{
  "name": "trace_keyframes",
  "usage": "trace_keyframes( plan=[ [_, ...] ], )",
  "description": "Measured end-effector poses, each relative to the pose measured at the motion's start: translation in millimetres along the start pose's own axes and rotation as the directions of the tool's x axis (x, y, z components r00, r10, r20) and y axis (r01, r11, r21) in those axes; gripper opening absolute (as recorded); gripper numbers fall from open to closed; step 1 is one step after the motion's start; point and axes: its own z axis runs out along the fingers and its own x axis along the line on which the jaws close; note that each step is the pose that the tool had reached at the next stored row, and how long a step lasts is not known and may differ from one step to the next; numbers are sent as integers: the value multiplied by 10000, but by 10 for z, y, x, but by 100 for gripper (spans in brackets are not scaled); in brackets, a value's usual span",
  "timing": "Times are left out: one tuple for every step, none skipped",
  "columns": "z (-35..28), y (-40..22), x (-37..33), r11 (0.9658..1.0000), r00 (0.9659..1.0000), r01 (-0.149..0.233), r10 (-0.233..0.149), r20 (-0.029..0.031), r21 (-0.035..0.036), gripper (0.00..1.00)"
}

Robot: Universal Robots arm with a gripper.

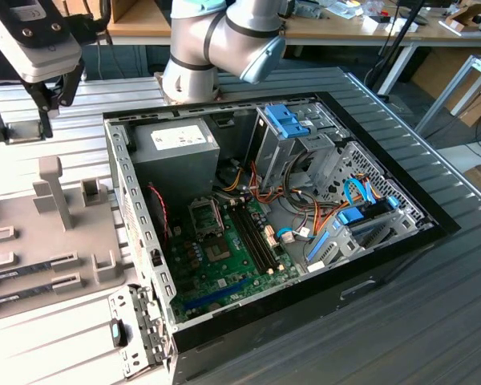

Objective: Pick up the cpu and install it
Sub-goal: 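Pick up the cpu and move it towards the insertion slot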

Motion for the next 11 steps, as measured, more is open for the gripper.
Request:
trace_keyframes(
  plan=[
    [-1, 0, -16, 10000, 10000, 0, 0, 0, 0, 47],
    [-1, 0, -28, 10000, 10000, 0, 0, 0, 0, 47],
    [-1, 1, -36, 10000, 10000, 0, 0, 1, -1, 47],
    [-2, 1, -51, 10000, 10000, 0, 0, 0, -1, 47],
    [-3, 1, -59, 10000, 10000, 0, 0, -1, 0, 47],
    [-3, 1, -67, 10000, 10000, 0, 0, 0, 0, 47],
    [-3, 1, -83, 10000, 10000, 0, 0, 0, 0, 47],
    [-3, 1, -89, 10000, 10000, 0, 0, 0, 0, 47],
    [-4, 2, -100, 10000, 10000, 0, 0, 0, 0, 47],
    [-4, 2, -109, 10000, 10000, 0, 0, 0, 0, 47],
    [-5, 2, -117, 10000, 10000, 0, 0, 0, 0, 47]
  ],
)
